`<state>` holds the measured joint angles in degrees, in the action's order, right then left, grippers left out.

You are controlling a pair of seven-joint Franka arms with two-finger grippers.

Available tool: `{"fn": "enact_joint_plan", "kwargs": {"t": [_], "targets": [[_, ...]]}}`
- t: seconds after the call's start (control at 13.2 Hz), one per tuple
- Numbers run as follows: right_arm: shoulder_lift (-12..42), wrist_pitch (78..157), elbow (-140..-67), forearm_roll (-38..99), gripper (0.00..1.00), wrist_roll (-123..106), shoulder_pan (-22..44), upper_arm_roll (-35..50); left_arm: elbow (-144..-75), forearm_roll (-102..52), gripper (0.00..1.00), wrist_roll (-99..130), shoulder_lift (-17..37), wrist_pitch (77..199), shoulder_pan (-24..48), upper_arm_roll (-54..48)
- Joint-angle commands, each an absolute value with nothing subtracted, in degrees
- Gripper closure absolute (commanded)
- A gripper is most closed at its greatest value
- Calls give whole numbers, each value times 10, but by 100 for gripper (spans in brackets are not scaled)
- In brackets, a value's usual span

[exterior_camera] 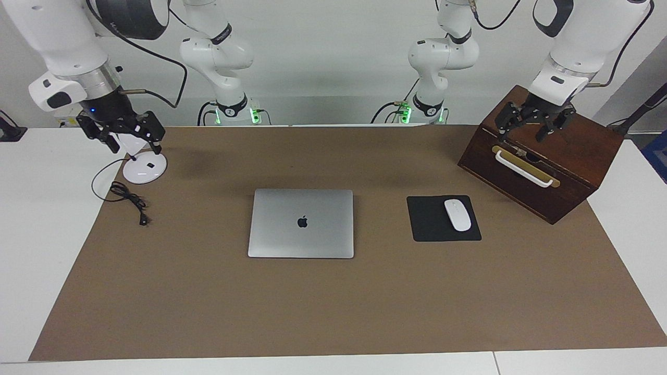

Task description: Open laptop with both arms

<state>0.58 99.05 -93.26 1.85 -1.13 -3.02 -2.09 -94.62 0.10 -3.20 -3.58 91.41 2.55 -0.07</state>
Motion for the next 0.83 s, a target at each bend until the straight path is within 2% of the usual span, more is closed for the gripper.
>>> {"fn": "enact_joint_plan", "kwargs": {"t": [0.0, 0.15, 0.38, 0.61, 0.68, 0.76], "targets": [[-4, 1091, -1010, 65, 0, -41, -44, -17, -962, 4, 0, -30, -50, 907, 28, -1], [-4, 1151, -1054, 118, 0, -54, -43, -17, -961, 4, 0, -34, -50, 911, 28, -3], [-6, 1285, -1154, 242, 0, -83, -32, -16, -962, 4, 0, -35, -50, 913, 28, -1], [-12, 1414, -1246, 401, 0, -128, 11, -15, -962, 4, 0, -28, -50, 920, 25, -2], [-16, 1454, -1273, 443, 0, -148, 31, -15, -961, 4, 4, -28, -49, 922, 23, -2], [-19, 1478, -1293, 478, 0, -158, 46, -15, -962, 4, 28, -28, -49, 921, 22, -2]]}}
